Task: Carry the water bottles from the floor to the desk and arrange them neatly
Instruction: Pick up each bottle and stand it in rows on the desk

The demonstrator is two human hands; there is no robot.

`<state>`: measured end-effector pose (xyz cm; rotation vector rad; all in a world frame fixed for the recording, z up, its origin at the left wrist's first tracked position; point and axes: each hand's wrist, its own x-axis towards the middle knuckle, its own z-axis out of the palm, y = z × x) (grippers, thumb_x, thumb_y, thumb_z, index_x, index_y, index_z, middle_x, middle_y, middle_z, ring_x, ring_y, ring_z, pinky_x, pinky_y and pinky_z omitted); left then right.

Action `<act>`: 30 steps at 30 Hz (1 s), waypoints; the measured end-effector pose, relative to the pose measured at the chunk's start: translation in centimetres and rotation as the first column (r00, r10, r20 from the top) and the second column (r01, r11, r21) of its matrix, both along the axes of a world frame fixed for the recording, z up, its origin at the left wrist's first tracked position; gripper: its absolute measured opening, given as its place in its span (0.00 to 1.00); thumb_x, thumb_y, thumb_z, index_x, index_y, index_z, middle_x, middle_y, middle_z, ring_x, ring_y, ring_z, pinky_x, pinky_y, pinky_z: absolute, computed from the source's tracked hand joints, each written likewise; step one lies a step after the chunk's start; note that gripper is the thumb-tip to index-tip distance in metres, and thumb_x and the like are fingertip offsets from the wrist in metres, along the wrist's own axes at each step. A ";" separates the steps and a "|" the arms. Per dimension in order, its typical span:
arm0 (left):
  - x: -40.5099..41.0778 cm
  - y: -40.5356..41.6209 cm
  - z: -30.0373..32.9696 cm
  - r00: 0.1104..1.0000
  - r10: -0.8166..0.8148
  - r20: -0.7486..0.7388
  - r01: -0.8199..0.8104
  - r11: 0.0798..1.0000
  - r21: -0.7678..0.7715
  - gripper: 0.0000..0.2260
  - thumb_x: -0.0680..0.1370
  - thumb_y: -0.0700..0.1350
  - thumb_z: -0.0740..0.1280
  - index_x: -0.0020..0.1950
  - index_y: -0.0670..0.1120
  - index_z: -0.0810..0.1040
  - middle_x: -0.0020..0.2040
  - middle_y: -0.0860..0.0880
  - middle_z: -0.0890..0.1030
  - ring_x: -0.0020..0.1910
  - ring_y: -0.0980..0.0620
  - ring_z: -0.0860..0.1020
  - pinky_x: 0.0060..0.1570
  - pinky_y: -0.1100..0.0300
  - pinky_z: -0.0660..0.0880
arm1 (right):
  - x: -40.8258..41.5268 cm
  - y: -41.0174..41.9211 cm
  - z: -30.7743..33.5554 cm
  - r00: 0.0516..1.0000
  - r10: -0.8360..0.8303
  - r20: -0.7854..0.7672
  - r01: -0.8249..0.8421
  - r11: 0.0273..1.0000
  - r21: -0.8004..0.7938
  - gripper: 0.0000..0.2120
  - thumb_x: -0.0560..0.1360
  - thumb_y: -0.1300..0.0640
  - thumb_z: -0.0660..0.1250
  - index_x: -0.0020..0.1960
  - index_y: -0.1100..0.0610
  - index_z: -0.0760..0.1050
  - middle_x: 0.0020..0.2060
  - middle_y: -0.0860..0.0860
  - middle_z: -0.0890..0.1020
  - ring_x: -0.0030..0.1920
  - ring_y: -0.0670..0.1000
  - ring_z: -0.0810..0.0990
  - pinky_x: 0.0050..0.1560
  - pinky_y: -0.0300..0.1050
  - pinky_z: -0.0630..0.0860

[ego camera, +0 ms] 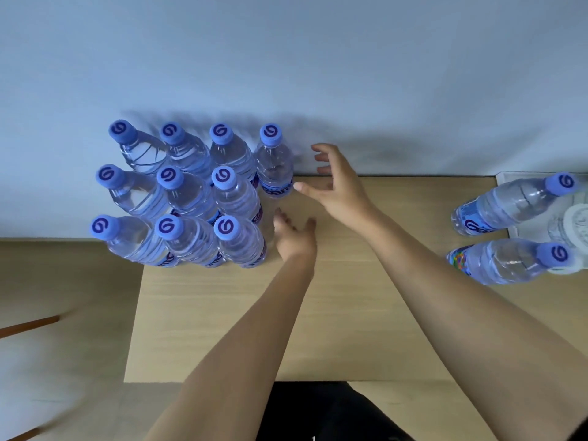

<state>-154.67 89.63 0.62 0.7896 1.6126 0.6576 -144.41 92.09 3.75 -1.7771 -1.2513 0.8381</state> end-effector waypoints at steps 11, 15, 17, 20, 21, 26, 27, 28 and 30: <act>-0.7 -4.0 3.3 0.954 -0.301 0.001 0.299 0.947 0.121 0.24 0.78 0.42 0.69 0.72 0.43 0.68 0.66 0.46 0.76 0.60 0.54 0.74 0.59 0.60 0.70 | 3.7 -9.0 4.2 0.965 -0.256 0.060 0.257 0.966 0.000 0.23 0.76 0.58 0.71 0.70 0.56 0.69 0.62 0.53 0.76 0.57 0.50 0.77 0.55 0.41 0.72; 1.2 -5.3 5.0 0.903 -0.428 0.018 0.418 0.890 0.180 0.23 0.78 0.44 0.70 0.71 0.44 0.70 0.66 0.47 0.76 0.62 0.54 0.74 0.61 0.58 0.72 | 5.7 -12.2 6.3 0.933 -0.340 0.115 0.336 0.940 0.052 0.22 0.76 0.60 0.70 0.68 0.57 0.70 0.61 0.53 0.78 0.57 0.47 0.76 0.54 0.36 0.67; 2.3 -6.0 5.7 0.875 -0.484 0.017 0.469 0.856 0.215 0.22 0.78 0.44 0.70 0.70 0.44 0.70 0.65 0.47 0.76 0.59 0.56 0.74 0.61 0.58 0.72 | 7.0 -13.8 7.3 0.915 -0.381 0.129 0.375 0.924 0.067 0.21 0.77 0.60 0.70 0.68 0.56 0.70 0.61 0.52 0.78 0.60 0.47 0.76 0.54 0.34 0.67; 4.0 -7.2 6.6 0.832 -0.554 0.028 0.531 0.810 0.248 0.21 0.78 0.44 0.69 0.70 0.44 0.70 0.65 0.47 0.76 0.59 0.57 0.73 0.58 0.61 0.71 | 8.8 -16.0 8.4 0.881 -0.449 0.146 0.438 0.893 0.102 0.20 0.77 0.61 0.69 0.67 0.56 0.71 0.59 0.49 0.78 0.62 0.47 0.76 0.53 0.28 0.67; 4.6 -7.5 6.8 0.818 -0.574 0.031 0.549 0.797 0.252 0.21 0.78 0.44 0.69 0.70 0.44 0.70 0.65 0.48 0.76 0.59 0.57 0.73 0.58 0.61 0.71 | 9.4 -16.7 8.8 0.871 -0.469 0.145 0.458 0.883 0.105 0.19 0.77 0.61 0.69 0.67 0.56 0.71 0.58 0.48 0.77 0.61 0.47 0.76 0.54 0.31 0.69; 7.0 -9.1 7.8 0.760 -0.649 0.021 0.620 0.734 0.277 0.20 0.79 0.44 0.68 0.70 0.44 0.71 0.64 0.49 0.77 0.59 0.57 0.73 0.55 0.63 0.71 | 12.1 -19.6 9.7 0.823 -0.521 0.227 0.517 0.852 0.080 0.16 0.77 0.61 0.69 0.64 0.57 0.74 0.57 0.50 0.79 0.48 0.44 0.77 0.45 0.28 0.65; 7.4 -9.3 7.9 0.751 -0.661 0.014 0.631 0.723 0.283 0.20 0.79 0.44 0.68 0.69 0.44 0.71 0.64 0.49 0.77 0.58 0.57 0.73 0.53 0.65 0.70 | 12.6 -20.2 9.7 0.813 -0.532 0.236 0.531 0.844 0.073 0.16 0.76 0.61 0.69 0.63 0.57 0.75 0.57 0.51 0.80 0.49 0.45 0.77 0.45 0.29 0.66; 7.8 -9.5 8.0 0.742 -0.670 0.005 0.641 0.712 0.287 0.19 0.79 0.44 0.68 0.69 0.44 0.71 0.63 0.50 0.77 0.58 0.58 0.74 0.50 0.68 0.70 | 13.0 -20.8 9.6 0.809 -0.542 0.229 0.543 0.837 0.063 0.17 0.75 0.61 0.71 0.63 0.57 0.76 0.57 0.50 0.80 0.52 0.46 0.77 0.46 0.30 0.66; 8.4 -9.7 8.1 0.733 -0.680 -0.013 0.654 0.699 0.288 0.19 0.79 0.44 0.68 0.68 0.45 0.72 0.62 0.51 0.77 0.58 0.58 0.74 0.45 0.73 0.69 | 13.6 -22.0 9.0 0.813 -0.565 0.144 0.566 0.823 0.032 0.18 0.73 0.58 0.74 0.62 0.55 0.76 0.56 0.47 0.80 0.53 0.44 0.76 0.45 0.25 0.67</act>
